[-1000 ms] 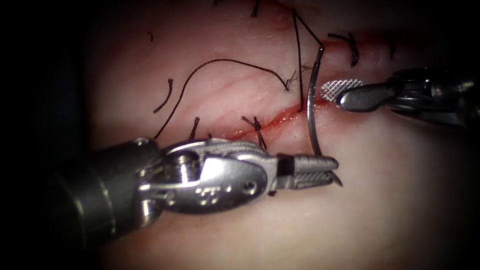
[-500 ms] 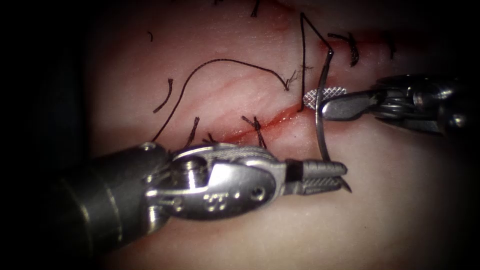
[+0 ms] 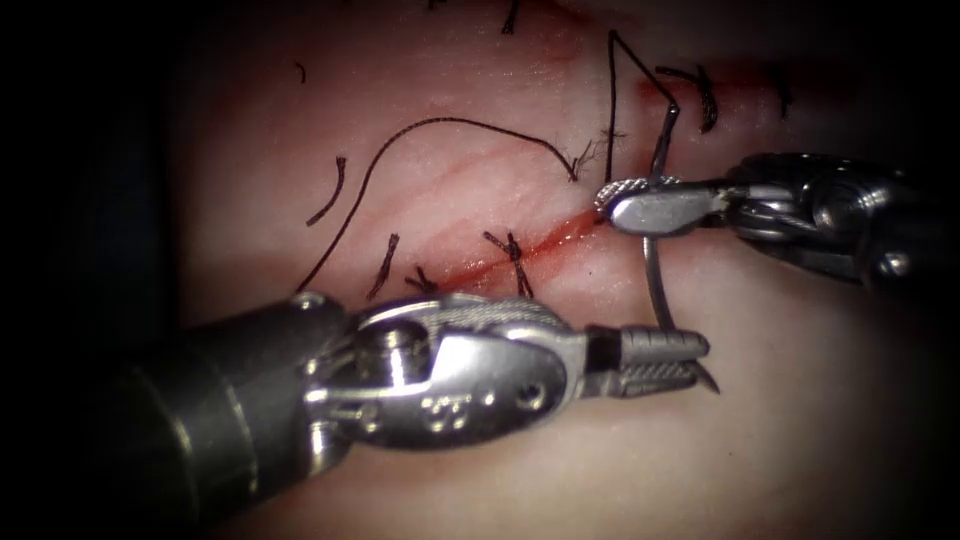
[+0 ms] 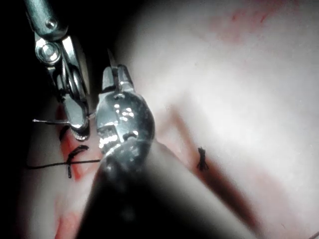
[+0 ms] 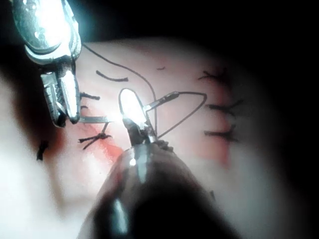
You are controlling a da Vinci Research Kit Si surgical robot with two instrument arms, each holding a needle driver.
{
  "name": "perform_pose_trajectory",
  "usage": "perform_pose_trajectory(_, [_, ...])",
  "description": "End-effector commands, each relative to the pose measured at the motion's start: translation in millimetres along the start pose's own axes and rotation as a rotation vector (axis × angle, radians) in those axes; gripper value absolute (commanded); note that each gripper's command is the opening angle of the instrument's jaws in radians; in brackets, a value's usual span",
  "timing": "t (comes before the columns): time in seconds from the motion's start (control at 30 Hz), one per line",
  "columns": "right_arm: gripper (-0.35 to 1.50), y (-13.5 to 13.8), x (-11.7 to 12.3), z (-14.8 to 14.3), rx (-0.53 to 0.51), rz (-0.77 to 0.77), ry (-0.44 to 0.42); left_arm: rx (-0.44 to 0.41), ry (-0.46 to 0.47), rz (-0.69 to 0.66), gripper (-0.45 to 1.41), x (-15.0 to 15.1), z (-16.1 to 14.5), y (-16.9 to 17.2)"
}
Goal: Wound Closure
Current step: Pass the needle back over to the right jaws, then insert the left needle driver into the incision.
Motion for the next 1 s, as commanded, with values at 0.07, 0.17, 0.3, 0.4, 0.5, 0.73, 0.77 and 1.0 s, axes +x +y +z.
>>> perform_pose_trajectory(0.07, [-0.35,0.7,0.3,0.6,-0.001,-0.011,-0.002,0.002,0.001,0.002,-0.35,-0.1,0.7,-0.4])
perform_pose_trajectory(0.17, [-0.35,0.7,0.2,0.4,0.001,-0.011,-0.003,0.002,0.002,0.0,-0.35,0.0,0.6,-0.5])
perform_pose_trajectory(0.3, [-0.35,0.8,0.0,0.0,0.004,-0.008,-0.007,0.044,-0.043,-0.186,0.62,0.0,0.5,-1.2])
perform_pose_trajectory(0.4, [-0.35,1.1,0.3,-0.3,0.008,-0.007,-0.002,0.109,-0.097,-0.275,0.78,-0.1,0.5,-1.5])
perform_pose_trajectory(0.5, [-0.35,2.0,1.1,-0.9,0.021,-0.079,0.02,0.122,-0.104,-0.323,0.78,-0.2,0.1,-1.2])
perform_pose_trajectory(0.73, [-0.35,3.9,2.8,-2.2,0.039,-0.286,0.055,0.072,-0.084,-0.387,0.78,-2.3,-0.9,0.2])
perform_pose_trajectory(0.77, [-0.35,4.1,3.0,-2.4,0.043,-0.31,0.059,0.049,-0.084,-0.399,0.78,-2.8,-1.2,0.4])
perform_pose_trajectory(1.0, [-0.35,5.1,4.0,-2.6,0.092,-0.53,0.1,-0.085,-0.026,-0.612,0.78,-4.7,-2.5,0.8])
